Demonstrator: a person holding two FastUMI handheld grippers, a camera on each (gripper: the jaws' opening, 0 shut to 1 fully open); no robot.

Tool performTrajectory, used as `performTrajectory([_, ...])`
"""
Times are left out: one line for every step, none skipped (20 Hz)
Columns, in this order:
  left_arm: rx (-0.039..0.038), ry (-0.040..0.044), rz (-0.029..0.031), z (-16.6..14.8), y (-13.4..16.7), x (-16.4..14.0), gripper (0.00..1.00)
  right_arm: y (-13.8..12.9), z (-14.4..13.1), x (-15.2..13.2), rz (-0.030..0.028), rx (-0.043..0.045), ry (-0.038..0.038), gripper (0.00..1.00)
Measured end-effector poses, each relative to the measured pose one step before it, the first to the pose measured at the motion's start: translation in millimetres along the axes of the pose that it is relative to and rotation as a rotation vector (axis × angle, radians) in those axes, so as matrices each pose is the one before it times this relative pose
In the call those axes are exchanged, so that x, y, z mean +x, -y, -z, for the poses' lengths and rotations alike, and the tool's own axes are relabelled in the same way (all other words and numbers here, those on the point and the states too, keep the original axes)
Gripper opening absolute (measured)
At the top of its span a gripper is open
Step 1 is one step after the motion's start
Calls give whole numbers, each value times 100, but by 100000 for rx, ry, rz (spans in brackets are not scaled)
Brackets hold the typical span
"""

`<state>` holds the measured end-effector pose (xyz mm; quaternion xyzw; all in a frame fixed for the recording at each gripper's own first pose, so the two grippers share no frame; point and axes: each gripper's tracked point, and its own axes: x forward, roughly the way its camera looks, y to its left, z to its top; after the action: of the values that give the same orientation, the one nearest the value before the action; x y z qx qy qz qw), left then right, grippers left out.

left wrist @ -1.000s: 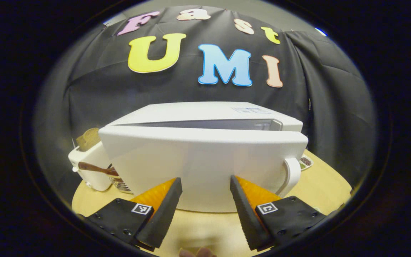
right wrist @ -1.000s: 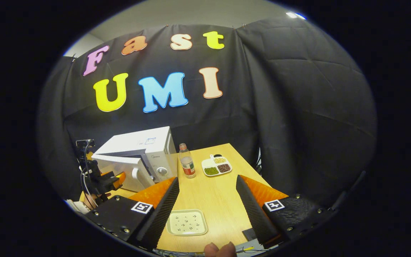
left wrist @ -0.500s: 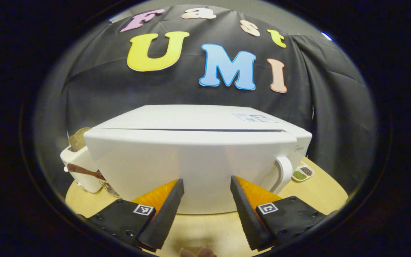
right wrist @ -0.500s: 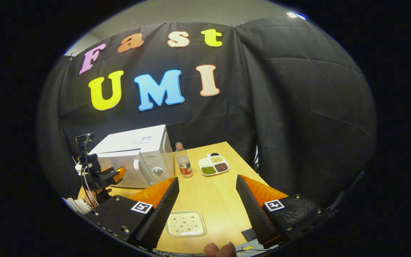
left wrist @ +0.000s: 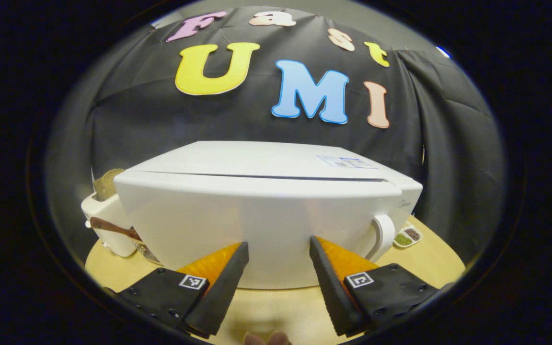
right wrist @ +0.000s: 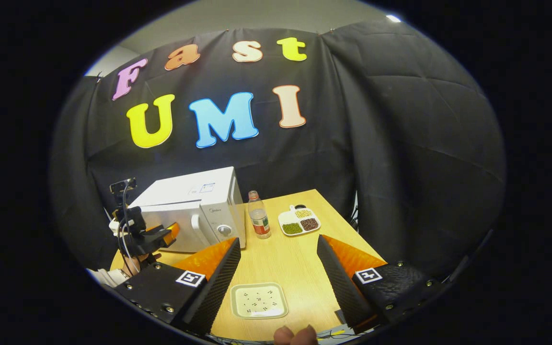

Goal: Open the microwave oven with the left hand, put the food in, and close the microwave oven.

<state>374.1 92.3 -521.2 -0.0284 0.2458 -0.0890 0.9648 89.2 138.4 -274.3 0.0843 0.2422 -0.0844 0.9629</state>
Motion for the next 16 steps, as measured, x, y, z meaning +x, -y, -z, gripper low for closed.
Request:
performTrajectory([508, 1556, 2421, -472, 334, 388, 90, -348, -75, -151, -1310, -290, -168, 98])
performTrajectory([-1287, -1175, -524, 188, -107, -34, 91, -159, -118, -257, -694, 352, 234, 98])
performTrajectory([-1901, -291, 420, 29, 5, -4, 91, -145, 94, -234, -767, 85, -49, 98])
performTrajectory([-473, -406, 642, 114, 51, 145, 92, -27, -12, -291, -176, -417, 341, 98])
performTrajectory([-44, -1011, 511, 312, 93, 32, 90, 131, -22, -285, -26, -621, 551, 98])
performTrajectory([26, -996, 446, 241, 40, -88, 90, 191, 41, -315, 56, -734, 255, 98])
performTrajectory([-310, -2140, 511, 593, 125, -338, 91, 220, -74, -358, 100, -391, 673, 98])
performTrajectory([-936, -3767, 72, 1270, -57, -652, 92, 275, -199, -299, 114, 217, 959, 98])
performTrajectory([-1177, -1935, -116, 1088, -123, -922, 93, -332, 168, -1042, 33, 599, 739, 98])
performTrajectory([-842, -476, 50, 1131, -188, -1156, 95, 310, -10, -272, 8, 509, 386, 98])
performTrajectory([401, -1408, -670, 1409, -326, -1124, 95, 221, 46, -314, -339, 460, 170, 98])
performTrajectory([738, -2212, -1190, 1890, -418, -1136, 92, 379, 187, -262, -58, 254, -379, 98])
performTrajectory([452, -1965, -820, 1675, -268, -929, 92, 379, 289, -242, -224, 398, -715, 98])
performTrajectory([-114, -2554, -735, 2181, -203, -898, 95, 339, 93, -288, -232, 259, -521, 98])
performTrajectory([-423, -2098, -566, 1783, -86, -746, 92, 304, 43, -334, -308, -43, -94, 98])
performTrajectory([-448, -2054, -1447, 1927, -193, -881, 92, 271, -75, -401, -398, -667, 147, 98])
